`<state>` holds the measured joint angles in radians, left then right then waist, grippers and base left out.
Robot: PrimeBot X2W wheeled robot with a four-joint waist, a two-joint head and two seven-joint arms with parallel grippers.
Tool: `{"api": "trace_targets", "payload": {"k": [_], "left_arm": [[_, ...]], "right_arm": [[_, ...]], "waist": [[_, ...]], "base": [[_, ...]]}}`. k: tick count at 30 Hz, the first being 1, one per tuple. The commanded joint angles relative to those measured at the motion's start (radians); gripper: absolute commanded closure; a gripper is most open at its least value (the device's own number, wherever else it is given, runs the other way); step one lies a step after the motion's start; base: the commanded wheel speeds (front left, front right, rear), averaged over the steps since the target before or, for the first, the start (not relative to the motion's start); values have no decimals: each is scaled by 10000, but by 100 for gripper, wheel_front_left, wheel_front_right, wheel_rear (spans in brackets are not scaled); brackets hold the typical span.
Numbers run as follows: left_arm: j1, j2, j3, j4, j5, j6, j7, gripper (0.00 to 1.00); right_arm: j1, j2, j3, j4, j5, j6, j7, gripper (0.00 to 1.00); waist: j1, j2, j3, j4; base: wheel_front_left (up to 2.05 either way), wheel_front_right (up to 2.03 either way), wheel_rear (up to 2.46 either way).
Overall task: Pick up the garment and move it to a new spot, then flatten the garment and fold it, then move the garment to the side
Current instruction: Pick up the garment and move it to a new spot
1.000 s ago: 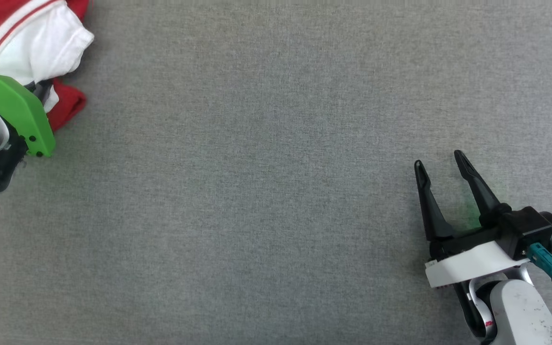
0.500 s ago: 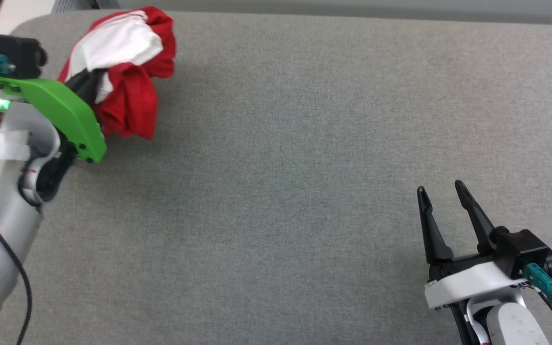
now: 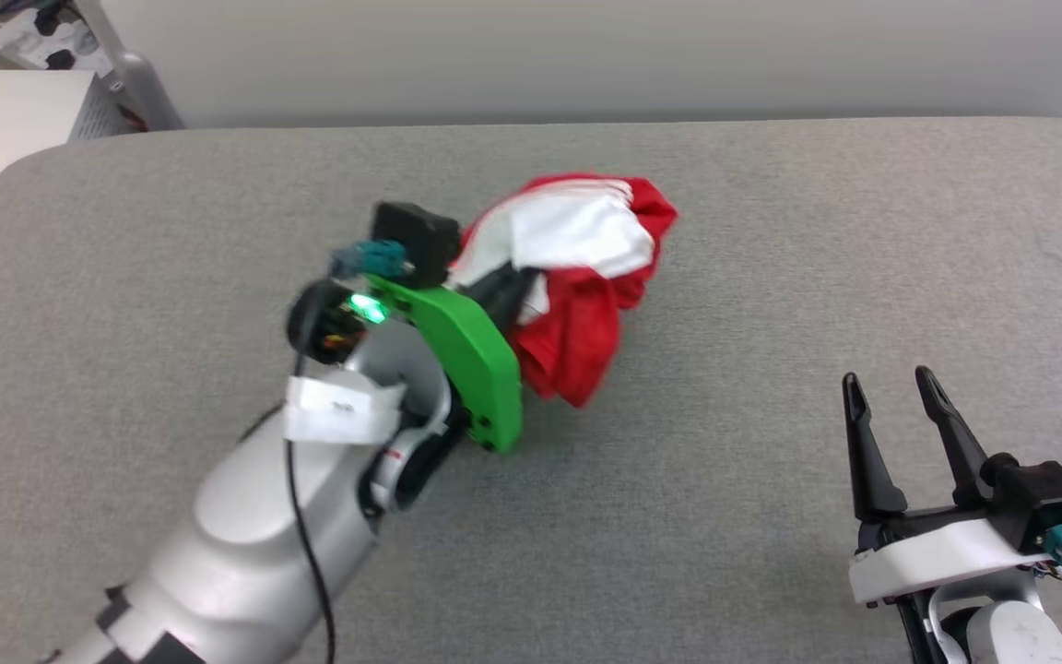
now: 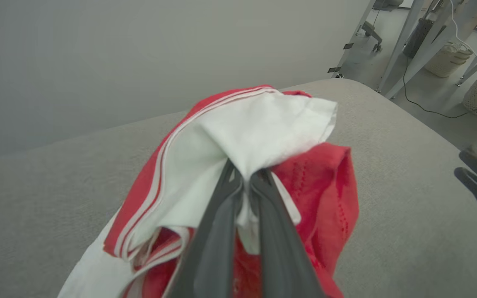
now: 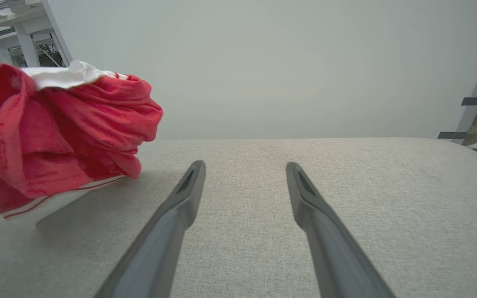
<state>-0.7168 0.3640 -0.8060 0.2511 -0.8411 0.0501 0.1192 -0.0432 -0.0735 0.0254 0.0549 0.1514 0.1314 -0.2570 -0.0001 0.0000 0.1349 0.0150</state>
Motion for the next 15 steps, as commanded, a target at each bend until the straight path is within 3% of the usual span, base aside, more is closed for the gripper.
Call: {"api": "trace_targets", "payload": {"k": [1,6,11,12,13,15], "left_arm": [[233,-365,-211,145,141,103,-130,100],[430,-1751,-831,1319,607,577,-765,100],[587,-2796,-1443,2804,659,463,-1054,100],[612,-2905,-1633,3125,676,391,-1054,36],[635,-2975,-1763,3344,663,322,-1073,0],[665,-3073,-2054,3726,611,145,-1103,0]], "right_arm": [[-13,-70,-101,-84,-12,-7,-47,0],[-123,-185,-242,-183,22,-7,-47,0],[-282,-162,-175,-379,-24,-7,-47,0],[-301,-152,-156,-395,-34,-7,-47,0],[-309,-143,-147,-400,-44,-7,-47,0],[-318,-127,-148,-377,-44,-7,-47,0]], "waist": [[1,0,-100,-612],[1,0,102,-1317],[1,0,373,-1820],[1,0,411,-1898],[1,0,437,-1941],[1,0,459,-1991]], "base": [[0,0,0],[0,0,0],[0,0,0],[0,0,0],[0,0,0],[0,0,0]]}}
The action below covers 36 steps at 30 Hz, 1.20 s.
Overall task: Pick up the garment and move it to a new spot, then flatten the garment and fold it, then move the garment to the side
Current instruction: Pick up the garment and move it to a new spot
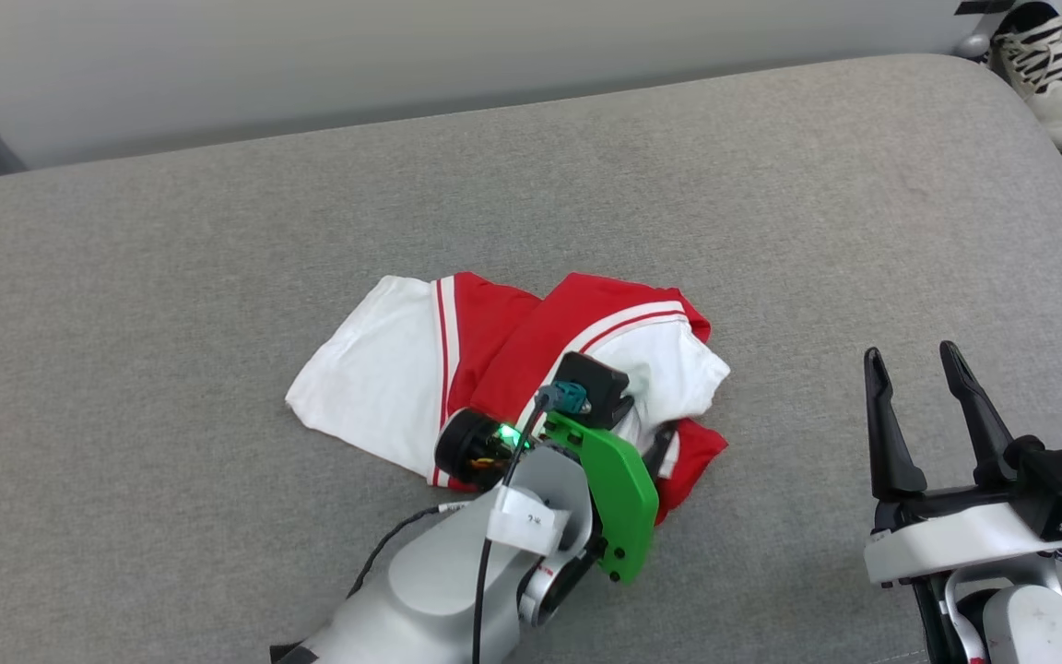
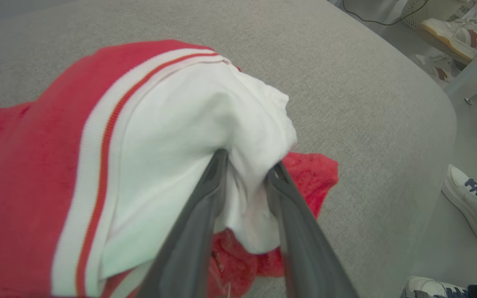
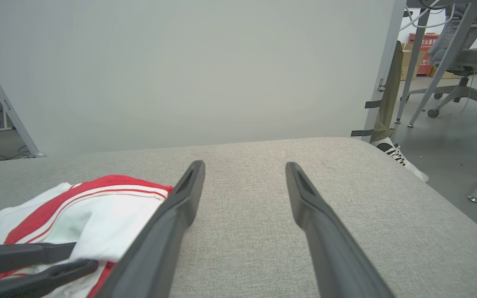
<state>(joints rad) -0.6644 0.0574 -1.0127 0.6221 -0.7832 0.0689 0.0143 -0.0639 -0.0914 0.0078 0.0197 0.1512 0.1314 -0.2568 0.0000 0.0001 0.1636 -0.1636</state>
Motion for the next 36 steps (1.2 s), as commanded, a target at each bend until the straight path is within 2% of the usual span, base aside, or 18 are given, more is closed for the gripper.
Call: {"api": "trace_targets", "payload": {"k": [1,6,16,21,25,27,30,33,36], "left_arm": [[149,-35,-143,160,-13,-178,-78,0],[157,-66,-619,151,-395,-655,-502,0],[-223,80,-295,12,-562,-444,-1851,0],[-112,800,293,-177,-608,-206,-2397,0],[324,1708,845,-672,-365,75,-2691,0],[778,2139,1318,-1215,-314,189,-2742,0],[1714,2790,2311,-2601,346,478,-2754,0],[2906,3090,3287,-3750,908,621,-2757,0],[4084,3127,4128,-4490,1468,638,-2758,0]], "right_arm": [[-103,65,38,8,-43,-7,-49,0],[18,136,148,240,-37,-7,-49,0],[495,77,135,617,16,-7,-49,0],[810,46,149,742,37,-7,-49,0],[1010,40,220,763,43,-7,-49,0],[1091,39,224,749,50,-7,-49,0],[1219,30,201,685,66,-7,-49,0],[1324,7,199,657,78,-7,-49,0],[1417,-3,179,629,90,-7,-49,0]], "waist": [[0,-1,162,-219],[0,-1,-136,-49],[0,-1,-1328,897],[0,-1,-1818,1304],[0,-1,-2044,1448],[0,-1,-2115,1496],[0,-1,-2116,1586],[0,-1,-2103,1659],[0,-1,-2089,1739]], "base": [[0,0,0],[0,0,0],[0,0,0],[0,0,0],[0,0,0],[0,0,0],[0,0,0],[0,0,0],[0,0,0]]}}
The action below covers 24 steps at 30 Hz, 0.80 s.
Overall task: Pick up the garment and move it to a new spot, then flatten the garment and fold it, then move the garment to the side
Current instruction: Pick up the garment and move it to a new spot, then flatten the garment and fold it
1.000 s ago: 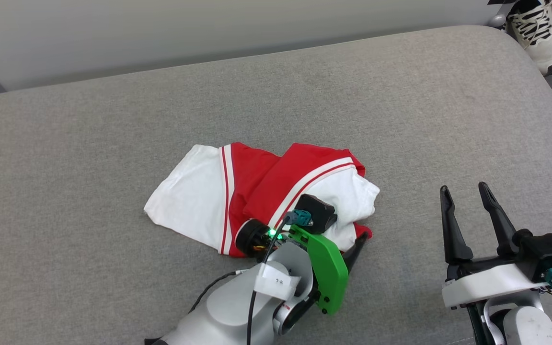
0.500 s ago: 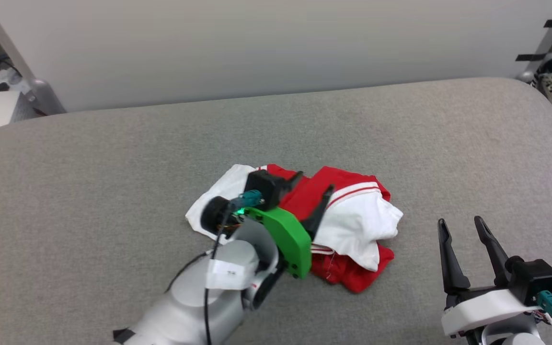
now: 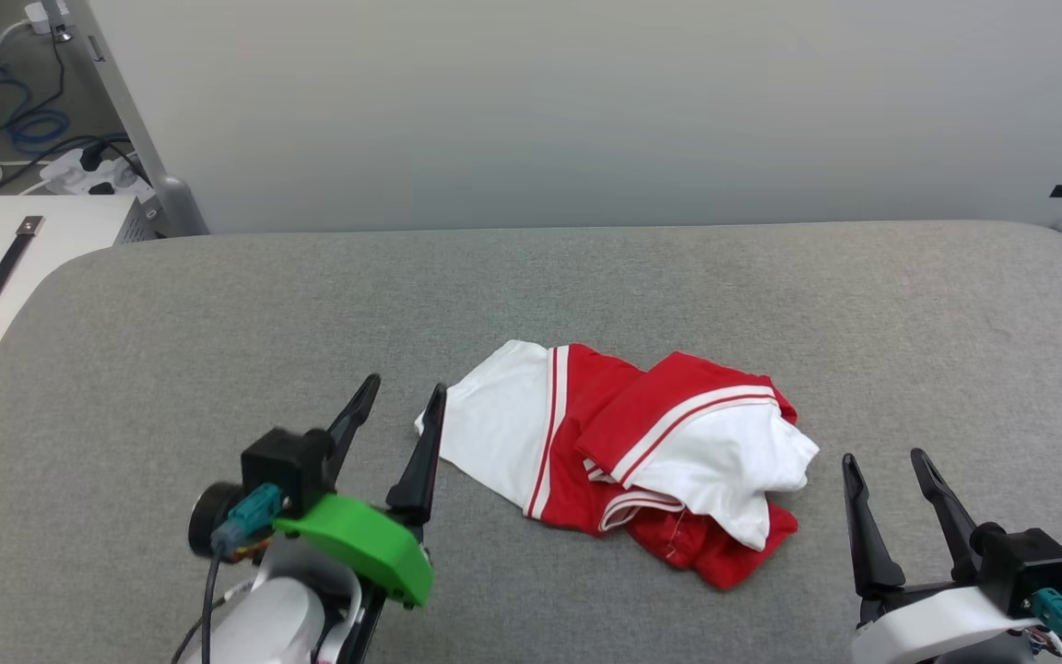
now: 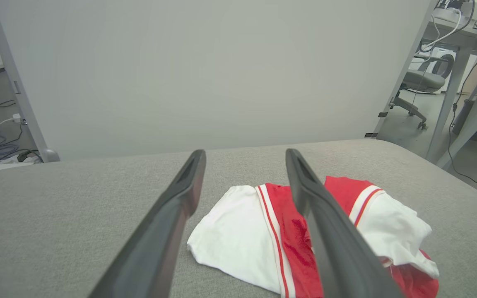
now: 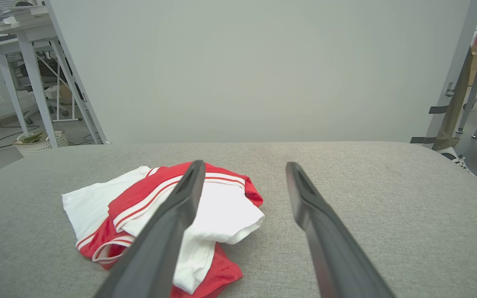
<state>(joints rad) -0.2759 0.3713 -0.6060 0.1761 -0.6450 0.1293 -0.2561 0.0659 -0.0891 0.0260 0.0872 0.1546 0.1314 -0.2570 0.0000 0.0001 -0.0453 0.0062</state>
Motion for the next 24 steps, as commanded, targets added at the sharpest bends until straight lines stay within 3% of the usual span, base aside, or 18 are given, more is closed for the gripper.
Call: {"api": "trace_targets", "payload": {"k": [1,7,11,20,24], "left_arm": [[499,-62,266,-145,193,12,-54,0],[1927,-753,1506,-493,916,-242,-55,0],[2396,-1277,2020,-451,1525,-651,-56,0],[2537,-1990,2896,-106,2317,-1383,-56,0],[2424,-2211,3046,55,2583,-1673,-56,0]], "right_arm": [[146,-27,-15,-51,59,-7,-46,0],[263,5,-64,-69,68,-7,-18,0],[336,38,-154,-82,84,-7,-15,0],[284,57,-110,-71,45,-7,61,0],[148,-52,48,-151,-10,-7,833,0]], "waist": [[0,-1,5,71],[0,-1,29,221],[0,-1,45,346],[0,-1,122,380],[0,-1,333,423]], "base": [[0,0,0],[0,0,0],[0,0,0],[0,0,0],[0,0,0]]}}
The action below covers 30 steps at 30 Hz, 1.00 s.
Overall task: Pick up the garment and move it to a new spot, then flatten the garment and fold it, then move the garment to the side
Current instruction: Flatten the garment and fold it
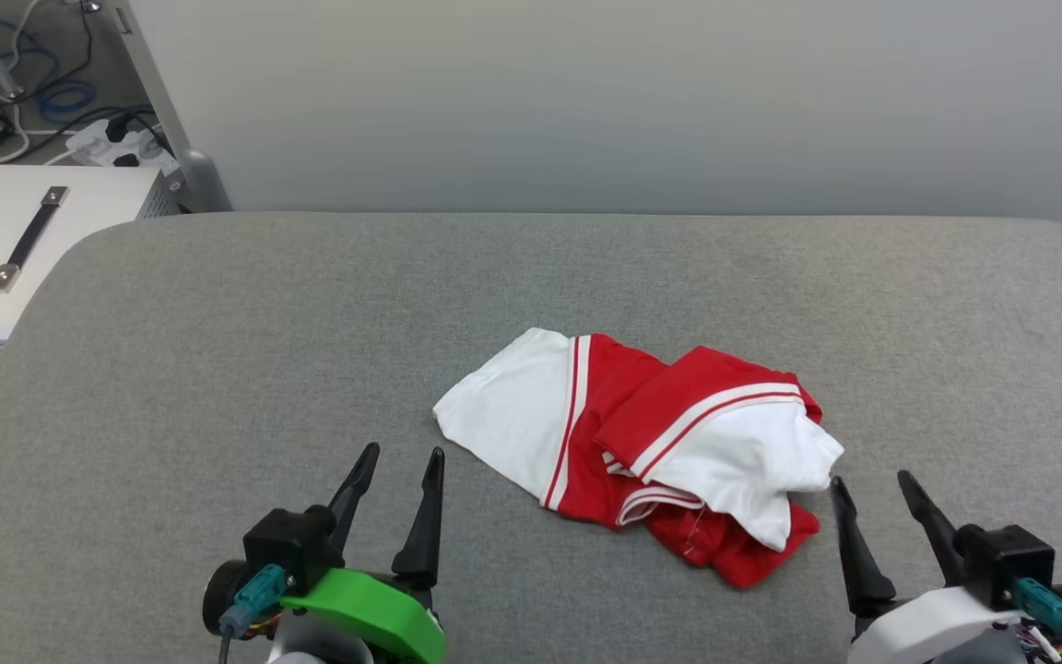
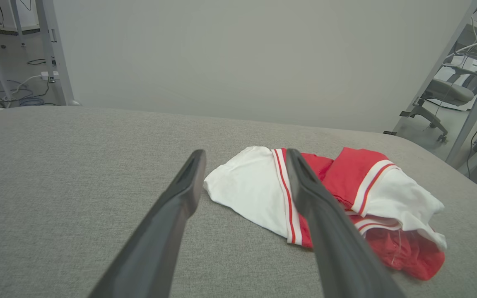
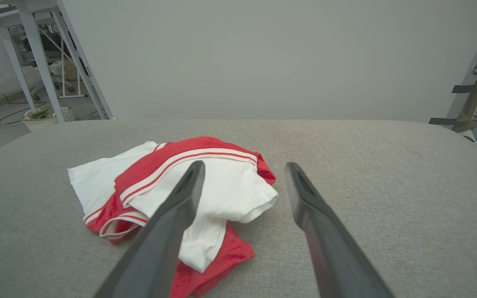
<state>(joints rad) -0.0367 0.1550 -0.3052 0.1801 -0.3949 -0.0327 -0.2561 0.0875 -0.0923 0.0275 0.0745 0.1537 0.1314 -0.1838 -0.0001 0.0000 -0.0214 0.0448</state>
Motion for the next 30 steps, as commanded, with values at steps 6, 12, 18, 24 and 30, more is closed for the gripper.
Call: {"api": "trace_targets", "payload": {"k": [6,12,18,24,30], "left_arm": [[-232,-398,180,140,420,-333,-56,0],[-401,-643,427,155,619,-574,-56,0],[-609,-820,520,271,798,-737,-57,0],[-775,-929,609,376,898,-833,-57,0],[-827,-984,716,433,985,-886,-57,0]], "right_arm": [[-601,-1129,951,-497,465,-7,3480,0],[-1477,-2329,1539,-1484,1741,-7,6892,0],[-2203,-2894,1776,-1812,2381,-7,8766,0],[-2554,-2904,1852,-1413,2341,-7,9229,0],[-2648,-2889,1994,-988,2289,-7,9026,52]], "waist": [[1,0,522,300],[1,0,973,663],[1,0,1368,1080],[1,0,1642,1422],[1,0,1746,1503]], "base": [[0,0,0],[0,0,0],[0,0,0],[0,0,0],[0,0,0]]}}
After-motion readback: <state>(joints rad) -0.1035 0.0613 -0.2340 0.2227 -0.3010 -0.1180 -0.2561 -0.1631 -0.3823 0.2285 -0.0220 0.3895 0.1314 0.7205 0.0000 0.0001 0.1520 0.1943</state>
